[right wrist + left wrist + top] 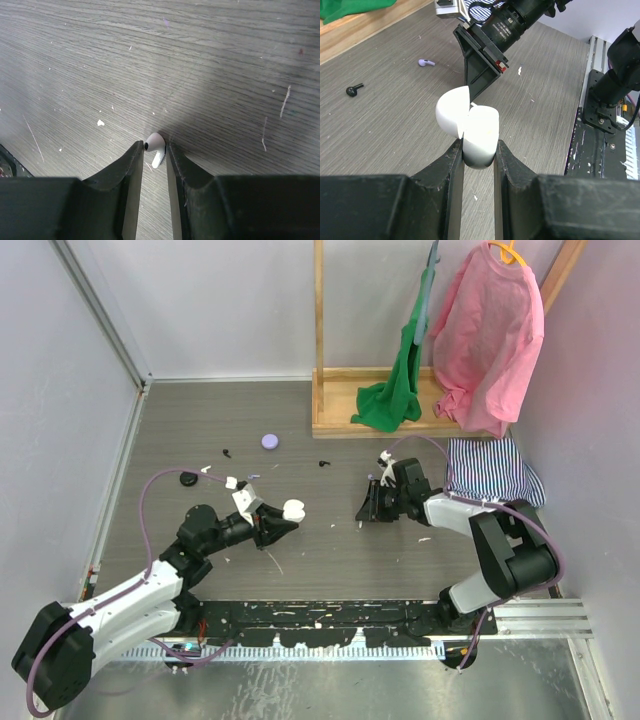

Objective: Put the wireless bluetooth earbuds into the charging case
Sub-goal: Move the earbud to the center of the board.

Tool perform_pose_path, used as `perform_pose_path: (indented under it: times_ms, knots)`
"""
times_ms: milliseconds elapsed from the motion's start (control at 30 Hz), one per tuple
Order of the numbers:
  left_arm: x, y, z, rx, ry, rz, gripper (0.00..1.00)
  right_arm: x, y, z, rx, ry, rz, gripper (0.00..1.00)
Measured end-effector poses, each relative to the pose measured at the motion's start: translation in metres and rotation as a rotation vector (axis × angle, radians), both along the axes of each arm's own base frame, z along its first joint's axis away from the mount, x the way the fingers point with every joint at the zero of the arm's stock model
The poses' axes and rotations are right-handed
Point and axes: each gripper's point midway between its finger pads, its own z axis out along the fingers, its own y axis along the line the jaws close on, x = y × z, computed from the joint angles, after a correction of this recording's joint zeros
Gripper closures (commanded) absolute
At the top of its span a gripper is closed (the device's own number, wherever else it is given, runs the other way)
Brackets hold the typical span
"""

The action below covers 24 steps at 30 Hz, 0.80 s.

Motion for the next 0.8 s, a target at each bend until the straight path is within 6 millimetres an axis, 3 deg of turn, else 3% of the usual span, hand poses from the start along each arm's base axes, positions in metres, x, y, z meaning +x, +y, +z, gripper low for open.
perform_pose_path:
  times_ms: [433, 800]
  knots:
    - [0.001, -0.001, 0.004, -0.004, -0.004, -0.003, 1.0, 0.005, 0.001, -0.002, -0.019, 0.007, -0.007, 0.72]
    - [0.0, -0.002, 0.002, 0.001, 0.003, -0.01, 1.0, 0.018, 0.011, 0.001, -0.293, -0.024, 0.032, 0.74]
